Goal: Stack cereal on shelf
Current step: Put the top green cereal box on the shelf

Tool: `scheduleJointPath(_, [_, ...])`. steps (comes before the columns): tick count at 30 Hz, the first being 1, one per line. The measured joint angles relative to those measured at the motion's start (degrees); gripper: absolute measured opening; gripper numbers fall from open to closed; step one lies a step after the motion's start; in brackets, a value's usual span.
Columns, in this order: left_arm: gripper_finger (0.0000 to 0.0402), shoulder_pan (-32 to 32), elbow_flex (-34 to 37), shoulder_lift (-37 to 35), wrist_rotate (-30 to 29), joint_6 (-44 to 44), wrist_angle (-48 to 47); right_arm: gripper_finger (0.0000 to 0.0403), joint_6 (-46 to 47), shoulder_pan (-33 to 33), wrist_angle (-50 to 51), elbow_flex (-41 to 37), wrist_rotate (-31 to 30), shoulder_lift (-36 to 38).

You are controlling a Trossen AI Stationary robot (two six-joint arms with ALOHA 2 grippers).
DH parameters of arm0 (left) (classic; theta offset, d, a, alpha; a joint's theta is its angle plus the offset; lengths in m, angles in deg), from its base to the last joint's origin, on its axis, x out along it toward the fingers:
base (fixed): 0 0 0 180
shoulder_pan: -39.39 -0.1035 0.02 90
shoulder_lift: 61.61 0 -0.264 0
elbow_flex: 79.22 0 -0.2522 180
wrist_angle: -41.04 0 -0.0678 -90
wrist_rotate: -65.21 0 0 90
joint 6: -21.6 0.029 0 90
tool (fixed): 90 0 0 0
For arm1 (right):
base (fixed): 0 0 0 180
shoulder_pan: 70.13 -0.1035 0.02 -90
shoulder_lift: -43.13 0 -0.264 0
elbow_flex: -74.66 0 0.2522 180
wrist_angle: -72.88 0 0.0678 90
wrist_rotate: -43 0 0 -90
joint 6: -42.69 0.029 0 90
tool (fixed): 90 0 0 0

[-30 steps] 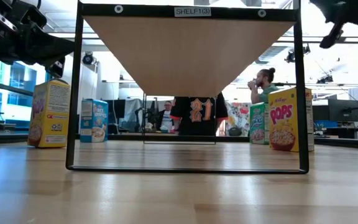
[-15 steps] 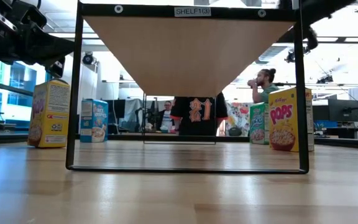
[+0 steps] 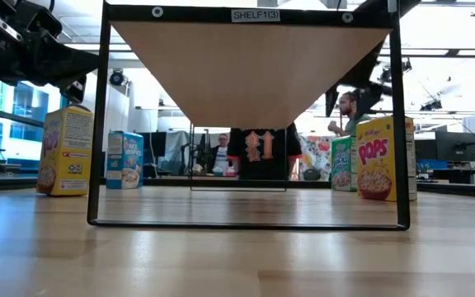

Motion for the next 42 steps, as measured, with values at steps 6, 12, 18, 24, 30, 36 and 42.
scheduleJointPath(6, [0.0, 0.0, 0.0, 0.0, 0.0, 0.0, 0.0, 0.036, 0.2, 1.7, 0.7, 0.1, -0.1, -6.1])
scheduleJointPath(12, [0.0, 0.0, 0.0, 0.0, 0.0, 0.0, 0.0, 0.036, -0.1, 2.0, 0.7, 0.1, -1.2, -9.3])
scheduleJointPath(18, [0.0, 0.0, 0.0, 0.0, 0.0, 0.0, 0.0, 0.0346, 3.1, 2.0, 0.6, 0.1, -0.4, -12.1])
scheduleJointPath(24, [0.0, 0.0, 0.0, 0.0, 0.0, 0.0, 0.0, 0.0292, 3.1, 2.0, 0.4, 0.1, -0.9, -13.3])
scheduleJointPath(30, [0.0, 0.0, 0.0, 0.0, 0.0, 0.0, 0.0, 0.0222, 2.2, 2.3, 0.6, 0.1, -1.8, -13.3])
scheduleJointPath(36, [0.0, 0.0, 0.0, 0.0, 0.0, 0.0, 0.0, 0.0154, 0.3, 2.3, 1.5, 0.0, -1.5, -13.0])
scheduleJointPath(42, [0.0, 0.0, 0.0, 0.0, 0.0, 0.0, 0.0, 0.0117, -2.1, 2.3, 2.0, 0.0, -0.5, -10.3])
